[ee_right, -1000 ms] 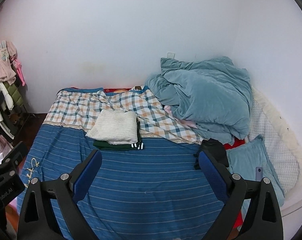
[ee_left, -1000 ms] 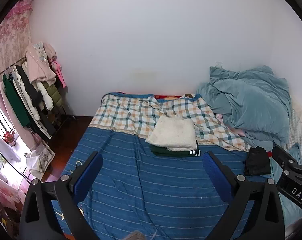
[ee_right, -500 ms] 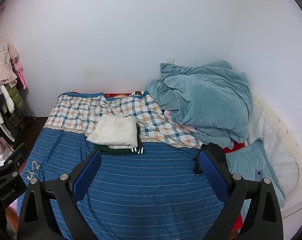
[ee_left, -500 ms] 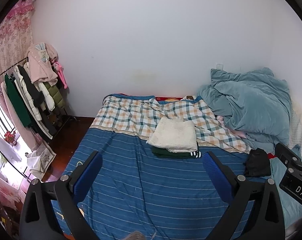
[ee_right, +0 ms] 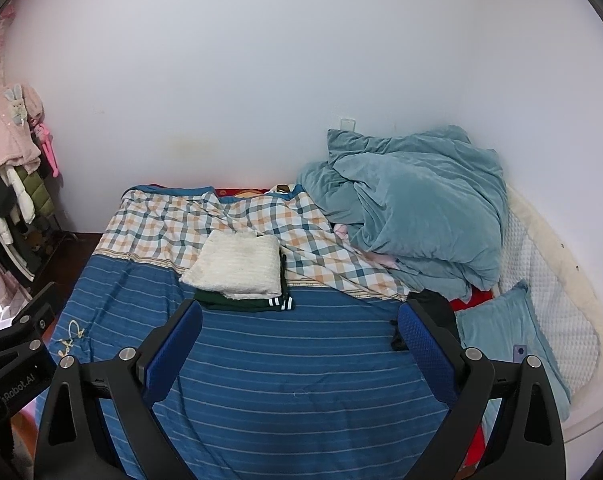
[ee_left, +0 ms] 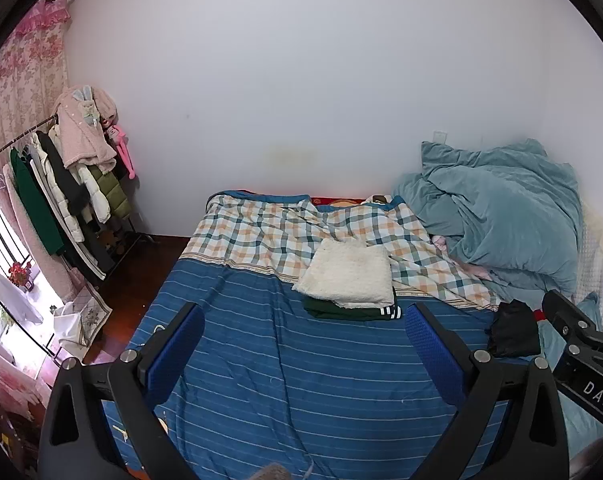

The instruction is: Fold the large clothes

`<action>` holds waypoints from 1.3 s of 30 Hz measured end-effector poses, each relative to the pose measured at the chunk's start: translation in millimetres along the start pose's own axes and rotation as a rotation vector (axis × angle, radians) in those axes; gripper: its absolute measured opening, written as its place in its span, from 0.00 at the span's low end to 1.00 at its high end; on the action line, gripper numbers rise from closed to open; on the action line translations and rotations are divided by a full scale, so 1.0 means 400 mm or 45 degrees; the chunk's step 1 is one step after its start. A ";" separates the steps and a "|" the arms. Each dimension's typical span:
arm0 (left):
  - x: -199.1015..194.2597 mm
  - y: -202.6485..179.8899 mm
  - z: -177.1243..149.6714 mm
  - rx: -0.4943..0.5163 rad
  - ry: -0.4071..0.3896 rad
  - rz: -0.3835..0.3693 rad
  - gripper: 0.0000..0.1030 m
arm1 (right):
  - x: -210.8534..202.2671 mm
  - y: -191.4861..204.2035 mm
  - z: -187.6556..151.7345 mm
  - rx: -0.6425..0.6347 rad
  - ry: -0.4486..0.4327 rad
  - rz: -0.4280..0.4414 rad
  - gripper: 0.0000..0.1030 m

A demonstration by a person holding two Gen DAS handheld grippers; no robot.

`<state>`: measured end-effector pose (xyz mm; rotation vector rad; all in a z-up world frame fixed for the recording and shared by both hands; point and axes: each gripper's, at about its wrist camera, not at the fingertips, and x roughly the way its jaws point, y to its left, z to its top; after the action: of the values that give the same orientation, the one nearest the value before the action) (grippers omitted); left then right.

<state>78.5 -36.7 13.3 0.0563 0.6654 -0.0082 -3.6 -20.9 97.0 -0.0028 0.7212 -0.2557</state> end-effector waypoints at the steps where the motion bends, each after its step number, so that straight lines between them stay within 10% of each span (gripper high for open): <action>1: -0.001 -0.002 0.001 0.002 0.000 0.001 1.00 | -0.002 -0.001 -0.001 0.003 0.002 0.001 0.97; 39: -0.041 -0.008 0.016 -0.008 -0.036 0.032 1.00 | -0.009 0.004 0.012 0.002 -0.018 0.018 0.97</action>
<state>69.5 -40.4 28.1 0.0583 0.6366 0.0171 -2.6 -19.0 102.8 0.0020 0.7064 -0.2427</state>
